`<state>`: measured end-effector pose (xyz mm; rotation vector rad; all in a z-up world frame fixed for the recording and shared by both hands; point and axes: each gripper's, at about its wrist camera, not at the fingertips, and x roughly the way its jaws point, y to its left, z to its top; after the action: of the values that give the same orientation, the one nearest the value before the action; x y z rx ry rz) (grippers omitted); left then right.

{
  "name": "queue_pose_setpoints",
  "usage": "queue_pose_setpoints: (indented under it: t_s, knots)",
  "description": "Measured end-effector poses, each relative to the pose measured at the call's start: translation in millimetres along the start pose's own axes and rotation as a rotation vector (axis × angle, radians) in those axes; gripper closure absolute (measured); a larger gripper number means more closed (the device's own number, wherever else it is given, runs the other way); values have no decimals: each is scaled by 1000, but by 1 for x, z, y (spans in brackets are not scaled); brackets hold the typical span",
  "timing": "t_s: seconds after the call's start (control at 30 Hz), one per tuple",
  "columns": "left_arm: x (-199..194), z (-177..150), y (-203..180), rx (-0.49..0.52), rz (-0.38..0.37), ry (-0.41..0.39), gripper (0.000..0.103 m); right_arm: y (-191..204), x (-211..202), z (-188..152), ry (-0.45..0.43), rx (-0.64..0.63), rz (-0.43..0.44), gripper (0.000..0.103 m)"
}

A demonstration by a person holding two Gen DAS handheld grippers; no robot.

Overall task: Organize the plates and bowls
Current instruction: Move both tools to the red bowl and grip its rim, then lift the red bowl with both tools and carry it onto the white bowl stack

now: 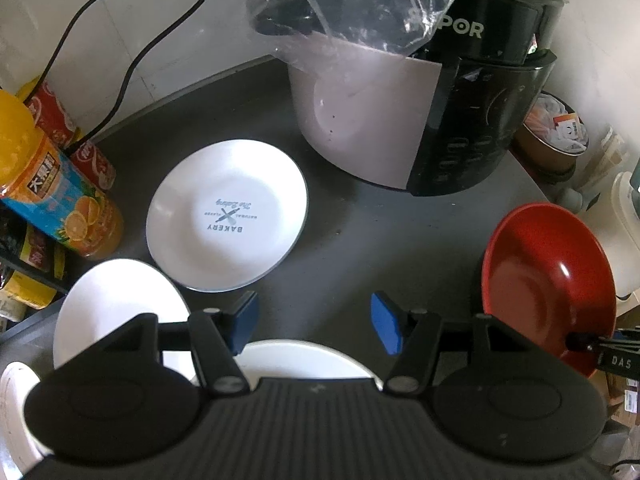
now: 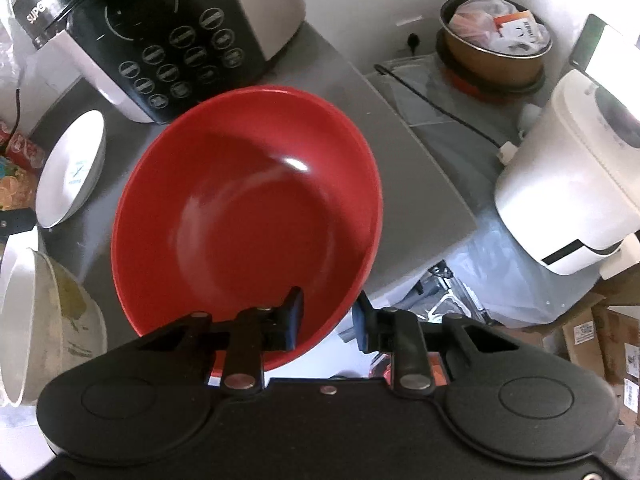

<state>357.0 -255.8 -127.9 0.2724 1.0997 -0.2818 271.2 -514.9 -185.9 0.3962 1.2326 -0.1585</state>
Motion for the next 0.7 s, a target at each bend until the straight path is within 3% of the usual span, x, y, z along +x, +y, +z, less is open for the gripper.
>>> queue_pose_setpoints:
  t_s: [0.53, 0.7]
  knots:
    - [11, 13, -15, 27, -65, 13, 43, 2, 7, 12, 8, 160, 93, 92]
    - [20, 15, -29, 42, -136, 44, 43, 7, 9, 13, 6, 142, 97, 94]
